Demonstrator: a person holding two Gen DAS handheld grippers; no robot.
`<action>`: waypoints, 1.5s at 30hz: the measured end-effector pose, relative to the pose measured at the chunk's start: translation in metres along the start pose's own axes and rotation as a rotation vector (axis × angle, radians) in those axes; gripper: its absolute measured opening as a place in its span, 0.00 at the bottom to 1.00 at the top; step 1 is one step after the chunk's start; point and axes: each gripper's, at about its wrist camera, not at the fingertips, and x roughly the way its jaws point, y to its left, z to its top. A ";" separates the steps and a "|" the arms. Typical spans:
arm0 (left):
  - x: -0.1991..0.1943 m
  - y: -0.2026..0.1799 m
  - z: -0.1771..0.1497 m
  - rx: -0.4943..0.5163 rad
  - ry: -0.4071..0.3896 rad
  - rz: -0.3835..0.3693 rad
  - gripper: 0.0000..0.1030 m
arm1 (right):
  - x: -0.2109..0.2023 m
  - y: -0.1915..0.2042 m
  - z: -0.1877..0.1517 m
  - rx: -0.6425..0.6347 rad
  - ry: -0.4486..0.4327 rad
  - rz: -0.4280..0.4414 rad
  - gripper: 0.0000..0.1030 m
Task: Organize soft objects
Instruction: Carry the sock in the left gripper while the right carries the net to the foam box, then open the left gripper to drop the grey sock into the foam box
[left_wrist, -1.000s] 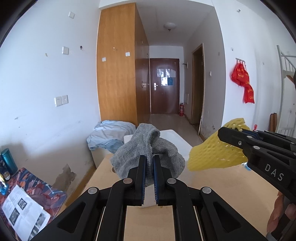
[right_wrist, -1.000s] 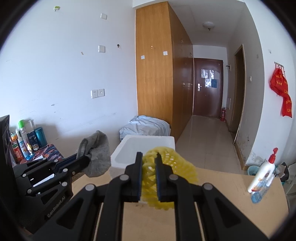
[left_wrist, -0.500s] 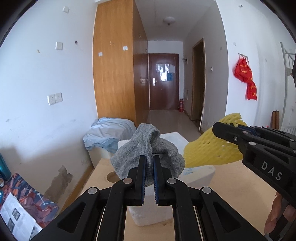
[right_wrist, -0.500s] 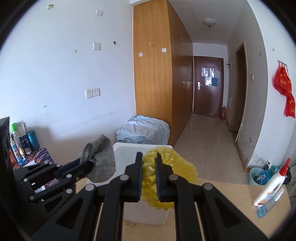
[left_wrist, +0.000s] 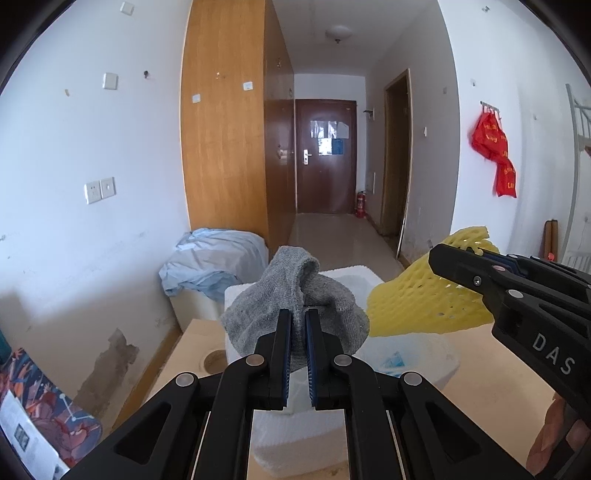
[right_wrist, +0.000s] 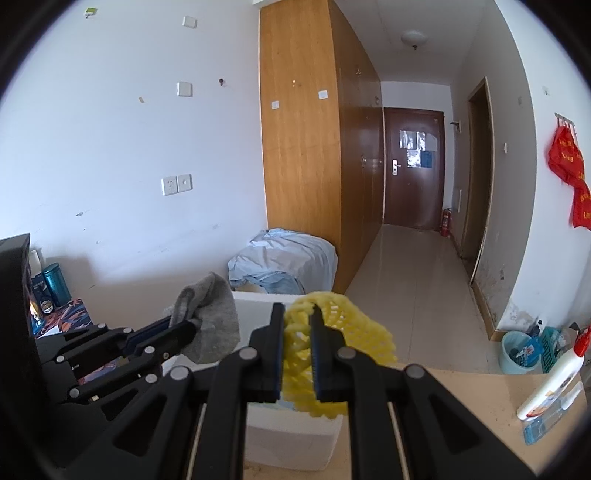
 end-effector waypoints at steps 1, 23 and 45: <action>0.003 -0.001 0.000 0.001 0.001 -0.001 0.08 | 0.002 -0.001 0.000 0.002 0.000 0.000 0.15; 0.037 -0.012 -0.003 0.023 0.048 -0.039 0.08 | 0.009 -0.016 0.002 0.022 0.022 -0.033 0.15; 0.014 0.011 -0.010 0.009 0.001 0.080 0.85 | 0.013 -0.017 0.002 0.027 0.029 -0.009 0.15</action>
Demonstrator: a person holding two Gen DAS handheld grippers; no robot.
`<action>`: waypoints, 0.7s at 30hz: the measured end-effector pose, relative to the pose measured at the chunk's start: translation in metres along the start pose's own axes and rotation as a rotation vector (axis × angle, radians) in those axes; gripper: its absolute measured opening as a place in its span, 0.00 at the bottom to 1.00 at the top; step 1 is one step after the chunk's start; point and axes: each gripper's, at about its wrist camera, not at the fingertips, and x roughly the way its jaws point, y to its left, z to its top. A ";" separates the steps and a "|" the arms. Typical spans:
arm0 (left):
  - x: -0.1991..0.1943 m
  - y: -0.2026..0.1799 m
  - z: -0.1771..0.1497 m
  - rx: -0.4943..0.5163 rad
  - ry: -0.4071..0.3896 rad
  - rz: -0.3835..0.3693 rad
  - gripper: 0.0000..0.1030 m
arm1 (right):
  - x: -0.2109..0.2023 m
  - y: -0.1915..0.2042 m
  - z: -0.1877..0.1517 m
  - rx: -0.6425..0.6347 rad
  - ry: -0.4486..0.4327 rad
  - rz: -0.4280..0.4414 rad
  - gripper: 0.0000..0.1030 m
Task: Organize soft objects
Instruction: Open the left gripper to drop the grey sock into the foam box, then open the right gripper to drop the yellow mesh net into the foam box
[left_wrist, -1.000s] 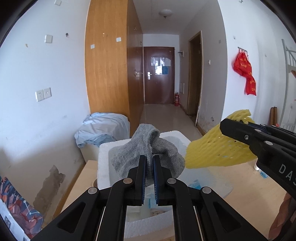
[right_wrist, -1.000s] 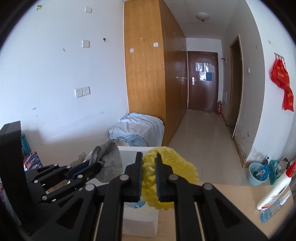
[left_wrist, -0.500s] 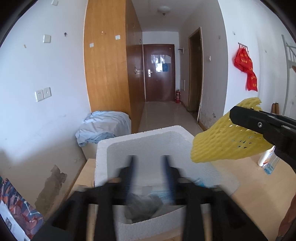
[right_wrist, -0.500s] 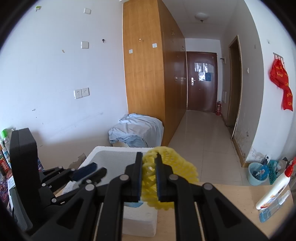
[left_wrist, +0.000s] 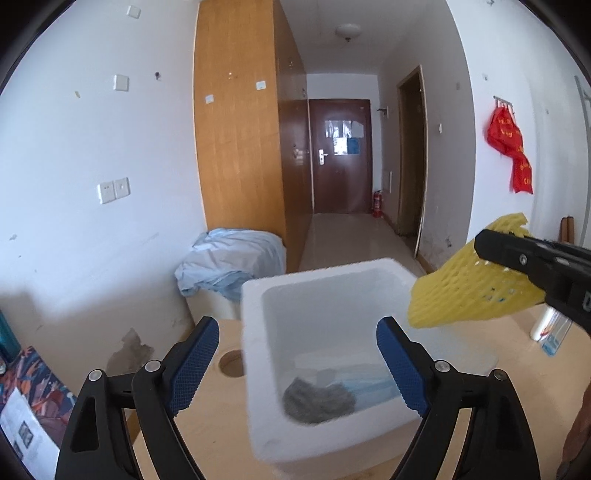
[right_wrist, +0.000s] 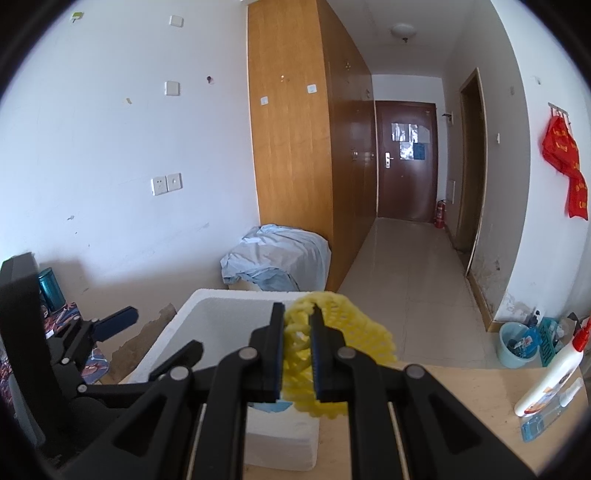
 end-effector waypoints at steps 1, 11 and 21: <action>-0.002 0.003 -0.002 0.001 0.001 0.010 0.85 | 0.001 0.001 0.000 -0.001 0.002 0.006 0.15; -0.017 0.032 -0.020 -0.075 -0.009 0.064 0.85 | 0.020 0.010 0.003 -0.015 0.016 0.036 0.15; -0.018 0.043 -0.025 -0.111 0.001 0.033 0.85 | 0.036 0.019 -0.002 -0.028 0.041 0.079 0.15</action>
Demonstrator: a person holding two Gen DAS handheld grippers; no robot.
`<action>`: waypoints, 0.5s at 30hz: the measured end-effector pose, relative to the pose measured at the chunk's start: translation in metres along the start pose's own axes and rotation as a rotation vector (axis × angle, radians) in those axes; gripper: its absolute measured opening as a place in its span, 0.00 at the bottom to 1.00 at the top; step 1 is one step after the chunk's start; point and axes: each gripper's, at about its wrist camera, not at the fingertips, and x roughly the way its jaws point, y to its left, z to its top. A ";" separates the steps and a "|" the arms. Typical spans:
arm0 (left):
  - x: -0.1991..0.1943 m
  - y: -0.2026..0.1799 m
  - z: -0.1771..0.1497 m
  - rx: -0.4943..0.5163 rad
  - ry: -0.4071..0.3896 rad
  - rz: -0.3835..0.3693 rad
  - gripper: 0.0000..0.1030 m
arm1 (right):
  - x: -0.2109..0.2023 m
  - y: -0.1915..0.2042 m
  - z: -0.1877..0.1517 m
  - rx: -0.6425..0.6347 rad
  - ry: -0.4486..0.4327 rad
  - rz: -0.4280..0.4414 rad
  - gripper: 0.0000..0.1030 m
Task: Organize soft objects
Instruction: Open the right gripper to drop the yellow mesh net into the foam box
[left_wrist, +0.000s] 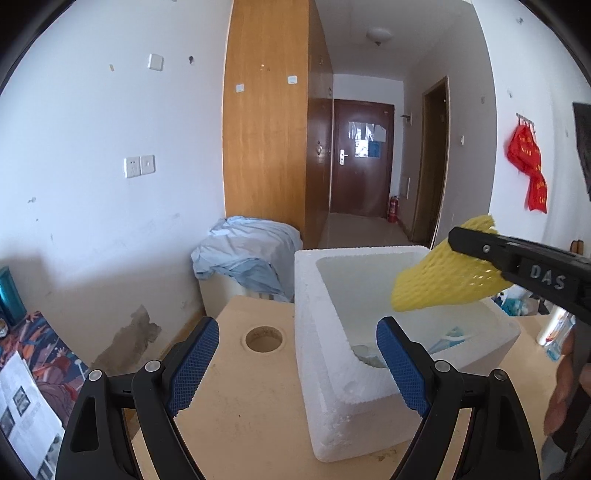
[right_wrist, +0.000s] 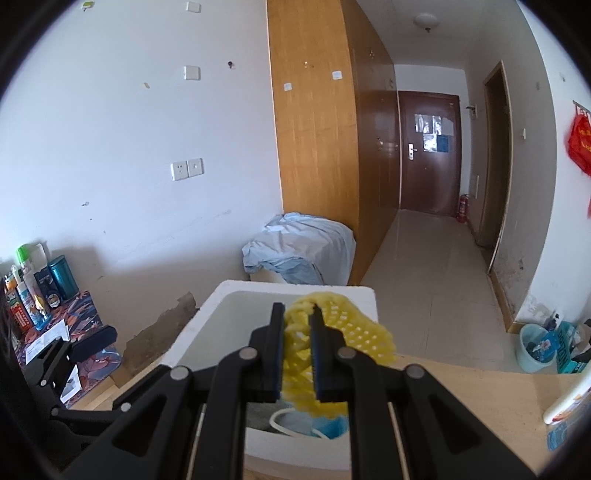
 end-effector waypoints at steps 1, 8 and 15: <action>0.000 0.001 -0.001 -0.004 -0.002 0.002 0.85 | 0.001 0.000 0.000 0.000 0.001 0.002 0.15; 0.001 0.004 -0.006 -0.011 0.011 0.007 0.85 | 0.005 0.002 -0.002 -0.003 0.016 0.006 0.15; -0.001 0.005 -0.008 -0.020 0.003 0.010 0.85 | 0.007 0.004 -0.002 0.001 0.014 0.001 0.15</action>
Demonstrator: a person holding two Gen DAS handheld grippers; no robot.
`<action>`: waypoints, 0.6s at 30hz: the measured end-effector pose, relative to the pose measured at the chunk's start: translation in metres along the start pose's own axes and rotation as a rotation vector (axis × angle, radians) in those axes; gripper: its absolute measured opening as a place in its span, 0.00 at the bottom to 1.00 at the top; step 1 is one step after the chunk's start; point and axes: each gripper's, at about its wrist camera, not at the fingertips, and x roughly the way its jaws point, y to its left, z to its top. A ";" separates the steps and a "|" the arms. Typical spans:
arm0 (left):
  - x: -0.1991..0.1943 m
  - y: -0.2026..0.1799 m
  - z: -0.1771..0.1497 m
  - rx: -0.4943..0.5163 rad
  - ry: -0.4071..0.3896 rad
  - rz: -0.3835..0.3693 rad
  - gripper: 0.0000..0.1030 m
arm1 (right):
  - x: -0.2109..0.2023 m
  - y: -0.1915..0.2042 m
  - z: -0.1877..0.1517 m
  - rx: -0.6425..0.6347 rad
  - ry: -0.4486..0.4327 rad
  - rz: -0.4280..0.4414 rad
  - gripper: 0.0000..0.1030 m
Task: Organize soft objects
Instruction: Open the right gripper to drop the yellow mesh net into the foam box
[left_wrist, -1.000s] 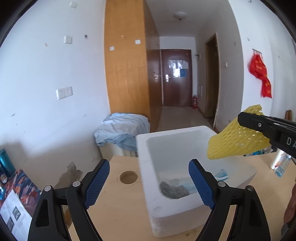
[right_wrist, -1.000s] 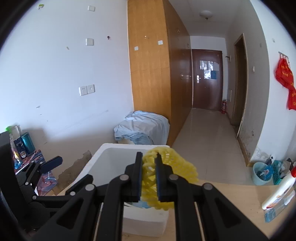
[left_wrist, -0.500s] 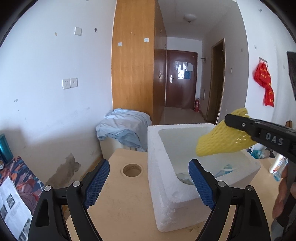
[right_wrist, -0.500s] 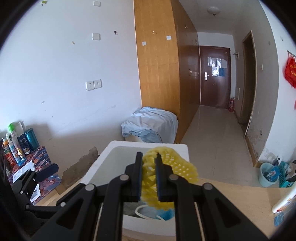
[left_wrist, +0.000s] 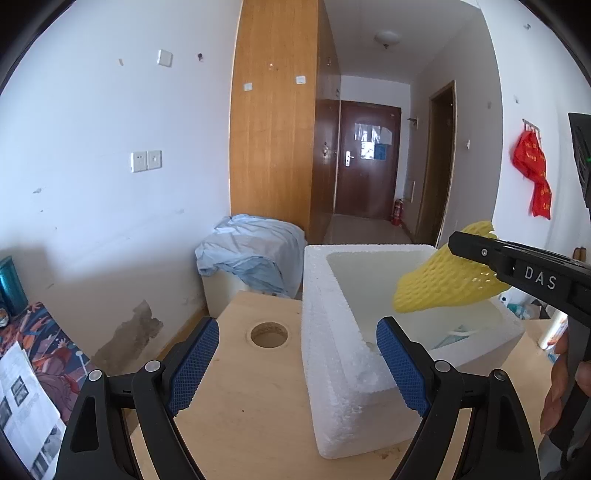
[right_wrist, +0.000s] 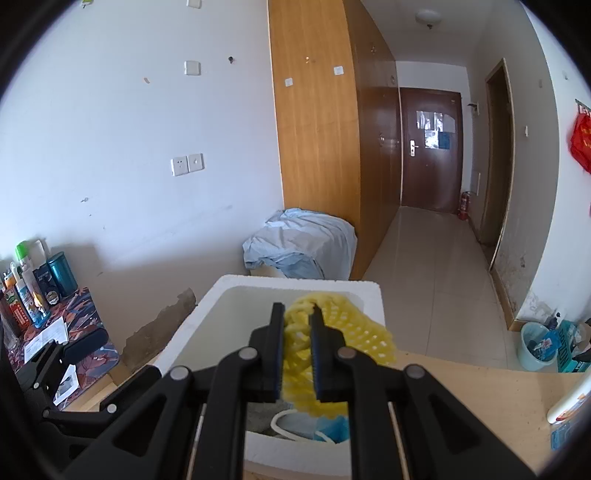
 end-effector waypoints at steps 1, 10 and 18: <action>-0.001 0.000 -0.001 -0.003 -0.002 0.001 0.85 | 0.001 0.000 0.000 0.001 0.003 0.002 0.15; -0.003 -0.001 0.000 -0.003 -0.011 0.005 0.85 | 0.002 0.000 0.001 0.001 0.009 0.007 0.36; -0.003 -0.001 0.000 0.001 -0.005 0.001 0.85 | -0.007 0.003 0.001 -0.003 -0.043 -0.018 0.75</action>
